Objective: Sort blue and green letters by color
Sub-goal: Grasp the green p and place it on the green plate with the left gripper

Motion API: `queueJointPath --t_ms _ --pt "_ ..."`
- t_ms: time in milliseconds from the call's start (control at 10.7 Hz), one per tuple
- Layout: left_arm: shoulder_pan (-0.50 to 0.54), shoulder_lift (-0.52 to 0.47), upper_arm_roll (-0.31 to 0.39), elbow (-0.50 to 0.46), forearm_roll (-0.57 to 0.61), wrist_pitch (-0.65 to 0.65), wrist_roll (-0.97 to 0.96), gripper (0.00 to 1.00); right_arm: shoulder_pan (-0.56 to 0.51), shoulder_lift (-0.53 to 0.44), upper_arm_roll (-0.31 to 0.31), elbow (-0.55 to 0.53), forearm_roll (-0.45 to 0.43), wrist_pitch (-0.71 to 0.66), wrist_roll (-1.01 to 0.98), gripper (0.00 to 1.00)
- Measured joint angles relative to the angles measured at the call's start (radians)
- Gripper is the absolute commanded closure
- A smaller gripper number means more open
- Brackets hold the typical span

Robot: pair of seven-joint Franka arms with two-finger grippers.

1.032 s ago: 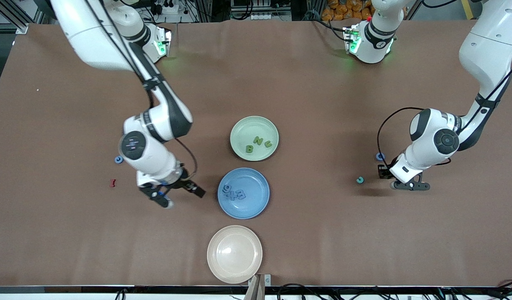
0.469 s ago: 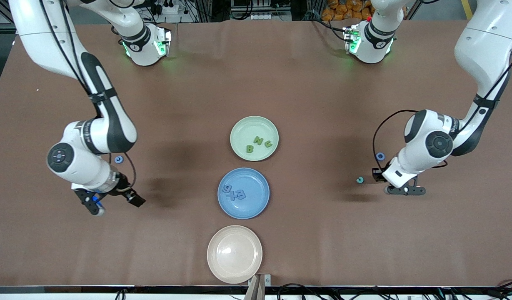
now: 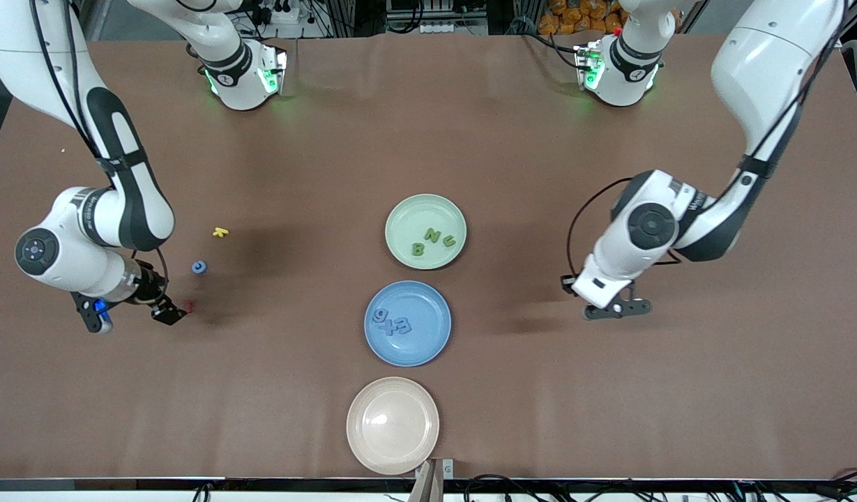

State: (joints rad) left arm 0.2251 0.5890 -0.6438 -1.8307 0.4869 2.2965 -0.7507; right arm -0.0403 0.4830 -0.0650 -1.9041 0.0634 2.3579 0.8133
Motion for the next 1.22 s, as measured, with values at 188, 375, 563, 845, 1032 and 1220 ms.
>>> queueJointPath --t_ms 188,375,563,845,1032,1220 --pt "-0.083 0.000 -0.004 0.021 0.000 -0.002 -0.124 1.00 -0.013 -0.055 0.000 -0.100 0.002 0.055 0.006 0.00" --pt "-0.176 0.002 -0.006 0.040 0.000 -0.003 -0.265 1.00 -0.012 -0.086 0.007 -0.220 0.003 0.175 0.014 0.00" --pt "-0.285 0.011 -0.005 0.061 0.000 -0.004 -0.403 1.00 -0.012 -0.087 0.016 -0.294 0.006 0.256 0.022 0.00" --pt "-0.405 0.037 -0.002 0.081 0.000 -0.005 -0.549 1.00 -0.012 -0.087 0.036 -0.336 0.031 0.308 0.024 0.00" --pt "-0.465 0.065 0.002 0.096 0.000 -0.005 -0.623 1.00 -0.012 -0.087 0.038 -0.366 0.032 0.342 0.024 0.00" --pt "-0.524 0.087 0.015 0.108 0.000 -0.005 -0.686 1.00 -0.012 -0.087 0.038 -0.380 0.033 0.350 0.024 0.00"
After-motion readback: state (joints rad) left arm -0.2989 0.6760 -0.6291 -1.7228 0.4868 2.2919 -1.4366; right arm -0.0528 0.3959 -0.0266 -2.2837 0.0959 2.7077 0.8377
